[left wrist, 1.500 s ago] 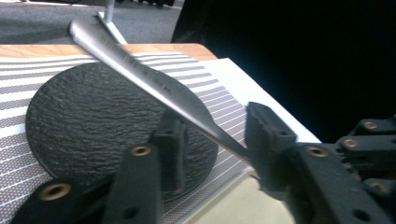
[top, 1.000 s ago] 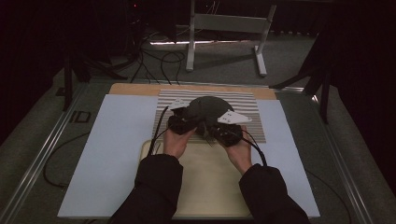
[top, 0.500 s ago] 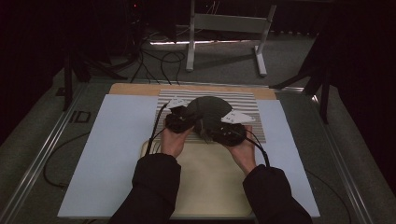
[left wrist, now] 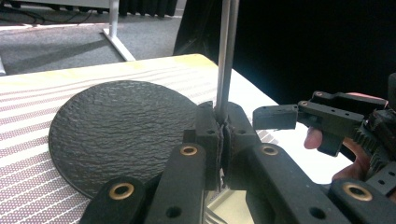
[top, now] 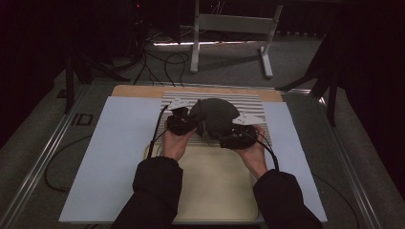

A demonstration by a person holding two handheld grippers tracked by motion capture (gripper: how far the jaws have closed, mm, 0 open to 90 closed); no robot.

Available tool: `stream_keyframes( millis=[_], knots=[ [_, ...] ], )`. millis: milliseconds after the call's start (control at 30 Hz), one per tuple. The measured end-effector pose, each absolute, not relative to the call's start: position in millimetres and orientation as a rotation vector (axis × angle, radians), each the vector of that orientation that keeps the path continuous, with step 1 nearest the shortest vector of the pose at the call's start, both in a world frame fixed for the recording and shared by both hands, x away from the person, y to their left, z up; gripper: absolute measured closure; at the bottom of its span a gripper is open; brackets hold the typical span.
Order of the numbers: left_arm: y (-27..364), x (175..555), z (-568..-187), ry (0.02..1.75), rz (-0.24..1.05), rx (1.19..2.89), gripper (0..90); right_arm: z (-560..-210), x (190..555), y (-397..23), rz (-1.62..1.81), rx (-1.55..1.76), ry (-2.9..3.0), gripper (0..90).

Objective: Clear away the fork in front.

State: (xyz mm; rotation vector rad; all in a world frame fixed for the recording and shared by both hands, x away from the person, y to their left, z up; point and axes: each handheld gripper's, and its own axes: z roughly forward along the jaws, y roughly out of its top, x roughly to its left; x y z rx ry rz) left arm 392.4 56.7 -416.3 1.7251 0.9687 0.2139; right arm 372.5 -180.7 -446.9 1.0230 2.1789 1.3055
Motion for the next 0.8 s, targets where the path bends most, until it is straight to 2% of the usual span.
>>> stream_keyframes(
  millis=[200, 500, 800],
  knots=[
    [60, 392, -415, 0.970, 0.209, 1.723, 87.5, -449, 373, -190, 1.308, 1.055, 2.166, 15.7],
    [66, 391, -411, 0.972, 0.210, 1.725, 87.5, -450, 371, -204, 1.293, 1.076, 2.135, 10.1],
    [73, 391, -409, 0.976, 0.213, 1.731, 87.6, -450, 370, -214, 1.301, 1.102, 2.102, 9.7]
  ],
)
